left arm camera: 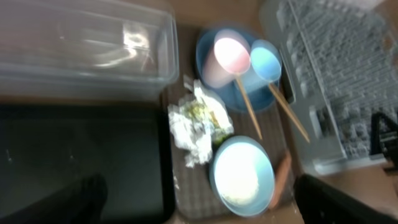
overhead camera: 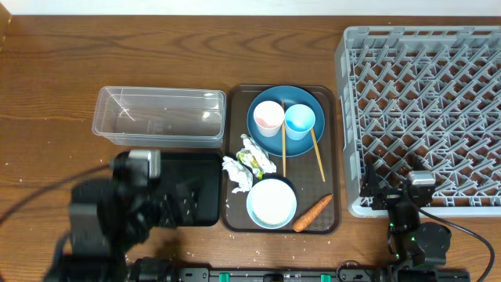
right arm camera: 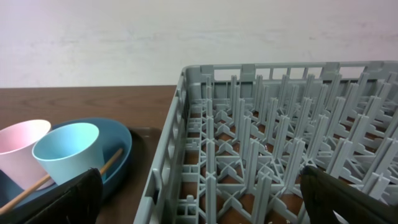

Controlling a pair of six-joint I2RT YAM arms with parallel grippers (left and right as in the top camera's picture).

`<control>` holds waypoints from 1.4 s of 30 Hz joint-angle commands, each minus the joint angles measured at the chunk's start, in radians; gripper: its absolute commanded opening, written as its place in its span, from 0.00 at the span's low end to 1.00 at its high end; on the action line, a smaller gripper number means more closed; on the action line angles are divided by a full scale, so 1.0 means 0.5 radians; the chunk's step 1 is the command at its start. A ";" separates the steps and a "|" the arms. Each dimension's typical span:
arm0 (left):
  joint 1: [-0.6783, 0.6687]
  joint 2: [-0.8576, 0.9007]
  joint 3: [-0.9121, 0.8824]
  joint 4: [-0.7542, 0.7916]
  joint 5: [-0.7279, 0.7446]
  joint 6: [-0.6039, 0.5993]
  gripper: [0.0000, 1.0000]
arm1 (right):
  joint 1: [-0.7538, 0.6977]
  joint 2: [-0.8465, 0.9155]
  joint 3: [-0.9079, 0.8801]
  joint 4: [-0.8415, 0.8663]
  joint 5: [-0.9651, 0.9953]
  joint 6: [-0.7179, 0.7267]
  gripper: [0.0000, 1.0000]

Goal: Sort waste into correct bins and load items into the dishwasher rack
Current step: 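Reach the left gripper to the crumpled tissue and wrapper and grasp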

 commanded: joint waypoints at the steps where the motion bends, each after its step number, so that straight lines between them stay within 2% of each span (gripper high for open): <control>1: -0.025 0.408 0.257 -0.350 0.157 -0.029 0.98 | -0.008 -0.010 -0.003 -0.003 -0.002 0.005 0.99; 4: -0.085 0.647 0.304 -0.573 0.156 -0.037 0.98 | -0.008 -0.010 -0.003 -0.004 -0.002 0.005 0.99; 8: -0.201 0.861 0.299 -0.611 0.153 -0.036 0.98 | -0.008 -0.010 -0.003 -0.003 -0.002 0.005 0.99; 16: -0.423 1.091 0.278 -0.352 0.177 -0.066 0.98 | -0.008 -0.010 -0.003 -0.003 -0.002 0.005 0.99; 26: -0.887 1.103 0.118 0.101 -0.356 -0.479 0.98 | -0.008 -0.010 -0.003 -0.003 -0.002 0.005 0.99; 31: -0.991 1.118 0.101 0.264 -0.392 -0.607 0.98 | -0.008 -0.010 -0.003 -0.004 -0.002 0.005 0.99; 34: -0.993 1.120 0.101 0.331 -0.401 -0.605 1.00 | -0.008 -0.010 -0.003 -0.003 -0.002 0.005 0.99; 36: -0.997 1.131 0.099 0.383 -0.401 -0.636 0.80 | -0.008 -0.010 -0.003 -0.004 -0.002 0.005 0.99; 42: -1.071 1.262 0.068 0.410 -0.531 -0.870 0.72 | -0.008 -0.010 -0.003 -0.003 -0.002 0.005 0.99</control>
